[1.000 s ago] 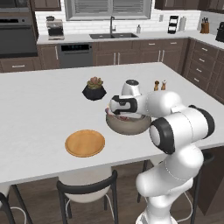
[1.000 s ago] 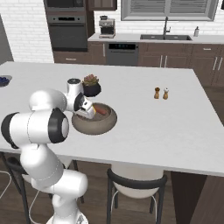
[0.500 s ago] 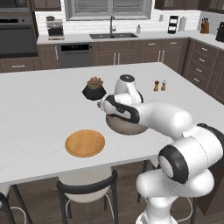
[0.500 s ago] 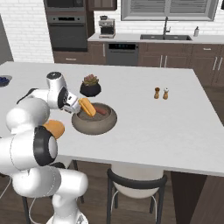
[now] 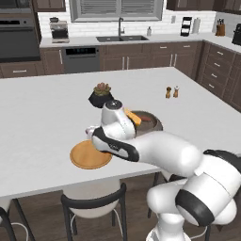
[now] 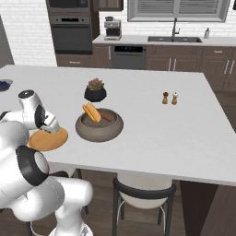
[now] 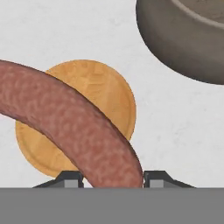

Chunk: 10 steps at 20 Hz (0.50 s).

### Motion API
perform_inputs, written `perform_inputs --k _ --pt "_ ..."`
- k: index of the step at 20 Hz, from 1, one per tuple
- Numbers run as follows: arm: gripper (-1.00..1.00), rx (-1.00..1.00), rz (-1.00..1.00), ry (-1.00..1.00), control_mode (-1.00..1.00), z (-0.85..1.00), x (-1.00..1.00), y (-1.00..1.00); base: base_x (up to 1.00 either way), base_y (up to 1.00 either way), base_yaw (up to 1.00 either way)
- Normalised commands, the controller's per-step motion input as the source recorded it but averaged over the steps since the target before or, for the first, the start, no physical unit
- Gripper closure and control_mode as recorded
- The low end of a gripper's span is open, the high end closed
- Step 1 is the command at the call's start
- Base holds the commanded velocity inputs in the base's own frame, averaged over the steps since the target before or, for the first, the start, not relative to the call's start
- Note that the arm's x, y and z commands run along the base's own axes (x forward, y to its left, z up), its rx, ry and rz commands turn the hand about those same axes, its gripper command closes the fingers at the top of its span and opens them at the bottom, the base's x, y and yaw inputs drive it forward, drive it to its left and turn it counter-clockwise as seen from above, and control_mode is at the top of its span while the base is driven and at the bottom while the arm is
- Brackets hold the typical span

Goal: Place one bun and one sausage from the bowl on each plate.

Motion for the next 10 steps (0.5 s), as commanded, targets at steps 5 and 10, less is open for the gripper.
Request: perform_inputs --k 5,10 --pt "1.0 -0.15 0.0 0.14 -1.0 -0.77 0.21 0.28 0.0 0.0 0.0" --pt "-1.0 -0.02 0.0 0.0 -1.0 -0.2 0.11 0.05 0.0 0.0 0.0"
